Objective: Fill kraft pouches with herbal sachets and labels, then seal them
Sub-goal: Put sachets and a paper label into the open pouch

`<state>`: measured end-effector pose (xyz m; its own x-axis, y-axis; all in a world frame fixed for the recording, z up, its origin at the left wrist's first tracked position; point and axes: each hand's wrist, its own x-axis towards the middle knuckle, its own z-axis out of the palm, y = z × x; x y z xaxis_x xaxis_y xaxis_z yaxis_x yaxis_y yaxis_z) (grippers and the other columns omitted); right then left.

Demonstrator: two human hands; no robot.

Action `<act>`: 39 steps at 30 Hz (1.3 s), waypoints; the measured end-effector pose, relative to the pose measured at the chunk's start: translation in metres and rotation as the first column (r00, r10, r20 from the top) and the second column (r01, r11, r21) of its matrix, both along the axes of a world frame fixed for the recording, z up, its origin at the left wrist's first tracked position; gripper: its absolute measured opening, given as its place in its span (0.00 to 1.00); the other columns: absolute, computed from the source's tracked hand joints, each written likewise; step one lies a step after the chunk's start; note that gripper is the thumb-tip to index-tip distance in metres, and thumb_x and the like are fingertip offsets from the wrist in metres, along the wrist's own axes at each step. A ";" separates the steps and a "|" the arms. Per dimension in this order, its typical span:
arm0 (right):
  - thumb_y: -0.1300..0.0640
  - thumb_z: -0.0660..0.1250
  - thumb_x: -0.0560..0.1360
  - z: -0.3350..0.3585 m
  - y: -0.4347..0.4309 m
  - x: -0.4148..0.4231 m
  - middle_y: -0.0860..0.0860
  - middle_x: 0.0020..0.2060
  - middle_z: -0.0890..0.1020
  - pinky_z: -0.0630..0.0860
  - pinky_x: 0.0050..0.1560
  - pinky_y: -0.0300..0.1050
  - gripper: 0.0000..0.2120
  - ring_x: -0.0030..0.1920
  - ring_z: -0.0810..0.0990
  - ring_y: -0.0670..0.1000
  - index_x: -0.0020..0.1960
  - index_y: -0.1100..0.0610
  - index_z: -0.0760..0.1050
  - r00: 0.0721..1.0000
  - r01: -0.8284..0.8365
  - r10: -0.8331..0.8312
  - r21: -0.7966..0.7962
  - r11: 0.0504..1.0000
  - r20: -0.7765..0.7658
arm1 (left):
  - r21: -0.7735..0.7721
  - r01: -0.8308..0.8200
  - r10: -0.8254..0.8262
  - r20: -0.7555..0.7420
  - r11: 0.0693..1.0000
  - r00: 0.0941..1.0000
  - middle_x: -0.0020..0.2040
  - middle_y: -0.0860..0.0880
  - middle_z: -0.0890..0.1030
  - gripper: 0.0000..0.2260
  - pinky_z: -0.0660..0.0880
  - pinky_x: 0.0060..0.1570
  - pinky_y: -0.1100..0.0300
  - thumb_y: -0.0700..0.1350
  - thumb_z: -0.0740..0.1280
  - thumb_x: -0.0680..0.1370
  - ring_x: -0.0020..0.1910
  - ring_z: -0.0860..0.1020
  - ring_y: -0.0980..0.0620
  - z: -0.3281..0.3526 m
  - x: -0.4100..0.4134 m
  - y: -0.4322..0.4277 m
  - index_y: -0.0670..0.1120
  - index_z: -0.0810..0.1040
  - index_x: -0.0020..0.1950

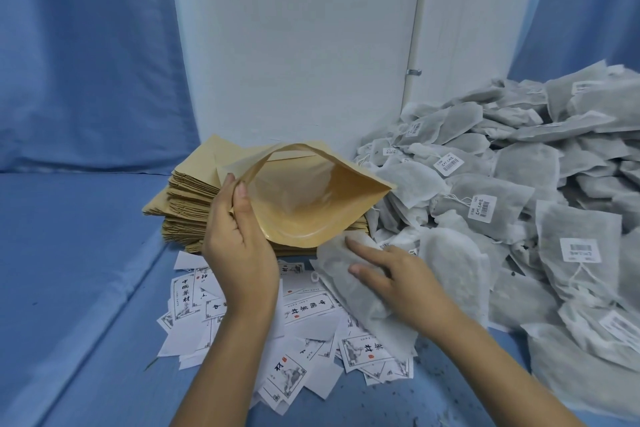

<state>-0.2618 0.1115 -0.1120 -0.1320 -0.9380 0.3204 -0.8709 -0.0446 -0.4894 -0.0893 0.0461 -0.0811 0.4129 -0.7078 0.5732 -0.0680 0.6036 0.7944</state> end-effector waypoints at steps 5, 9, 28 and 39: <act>0.54 0.74 0.69 0.034 0.017 -0.003 0.41 0.51 0.84 0.74 0.49 0.27 0.12 0.53 0.80 0.37 0.51 0.44 0.84 0.730 -0.281 0.178 0.052 0.958 0.660 | -0.080 -0.026 0.026 -0.001 0.996 1.000 0.60 0.46 0.80 0.18 0.72 0.55 0.64 0.54 0.54 0.80 0.59 0.76 0.51 0.000 -0.001 -0.001 0.49 0.78 0.61; 0.51 0.80 0.60 0.048 0.028 -0.005 0.51 0.44 0.86 0.78 0.41 0.35 0.17 0.43 0.84 0.45 0.47 0.52 0.86 0.355 -0.473 0.153 0.036 0.880 0.922 | -0.191 -0.003 0.011 0.044 0.982 0.999 0.58 0.71 0.70 0.11 0.64 0.58 0.78 0.45 0.58 0.81 0.64 0.70 0.61 -0.005 -0.005 -0.003 0.60 0.72 0.57; 0.62 0.58 0.80 0.073 -0.068 0.077 0.61 0.61 0.77 0.71 0.35 0.36 0.16 0.51 0.77 0.56 0.66 0.63 0.71 0.670 0.131 -0.149 0.083 0.988 0.728 | -0.167 0.060 -0.017 0.250 0.984 0.968 0.58 0.56 0.74 0.19 0.65 0.64 0.69 0.51 0.55 0.80 0.66 0.72 0.52 -0.013 -0.014 0.001 0.41 0.79 0.58; 0.55 0.56 0.79 0.068 -0.060 0.072 0.52 0.45 0.80 0.63 0.37 0.36 0.13 0.45 0.76 0.52 0.52 0.58 0.78 0.950 0.173 -0.138 -0.103 0.980 0.279 | -0.074 0.102 -0.080 0.252 0.992 0.965 0.57 0.61 0.74 0.19 0.62 0.60 0.77 0.53 0.55 0.80 0.65 0.71 0.56 -0.009 -0.007 -0.006 0.45 0.79 0.59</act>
<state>-0.1896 0.0510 -0.0437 -0.3703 -0.8537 0.3663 -0.7089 0.0049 -0.7053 -0.0965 0.0402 -0.0899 0.1866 -0.6797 0.7094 -0.1977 0.6814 0.7048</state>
